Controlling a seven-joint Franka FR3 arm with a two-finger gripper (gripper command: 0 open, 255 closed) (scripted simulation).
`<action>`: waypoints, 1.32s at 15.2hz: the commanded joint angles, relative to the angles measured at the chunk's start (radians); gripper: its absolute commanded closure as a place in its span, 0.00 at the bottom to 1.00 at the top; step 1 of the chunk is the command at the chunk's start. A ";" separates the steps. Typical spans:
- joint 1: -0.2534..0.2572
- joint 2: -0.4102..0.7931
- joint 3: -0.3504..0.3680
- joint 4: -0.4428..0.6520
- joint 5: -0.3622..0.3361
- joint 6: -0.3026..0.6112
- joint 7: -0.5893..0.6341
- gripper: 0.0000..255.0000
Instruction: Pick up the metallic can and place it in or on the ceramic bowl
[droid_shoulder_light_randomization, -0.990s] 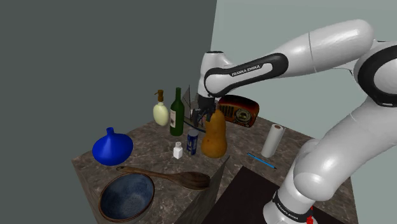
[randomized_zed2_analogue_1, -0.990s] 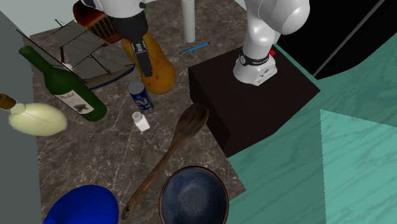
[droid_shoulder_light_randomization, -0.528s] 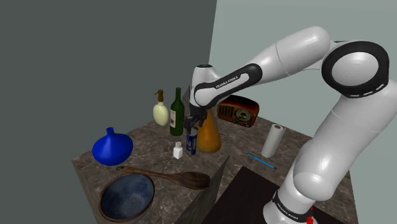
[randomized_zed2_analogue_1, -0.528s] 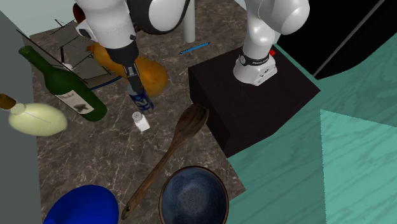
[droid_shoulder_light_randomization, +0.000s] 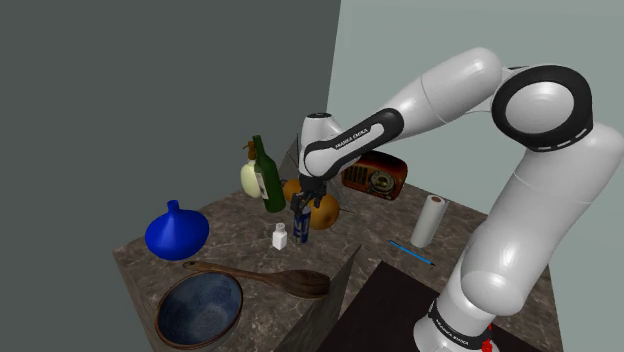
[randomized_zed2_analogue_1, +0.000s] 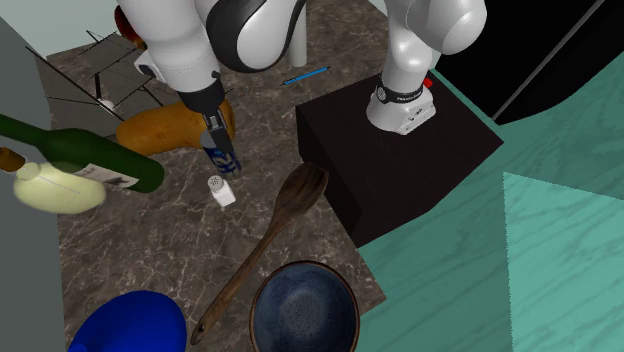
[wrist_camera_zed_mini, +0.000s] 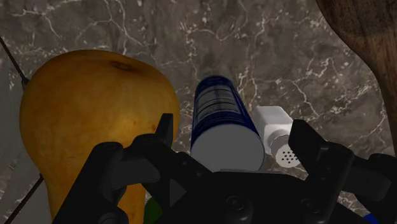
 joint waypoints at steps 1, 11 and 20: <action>0.000 0.001 0.000 0.000 0.000 0.002 0.000 0.00; 0.000 0.002 0.000 0.000 0.000 0.002 0.000 1.00; 0.026 0.193 0.015 0.142 -0.078 0.073 0.045 0.00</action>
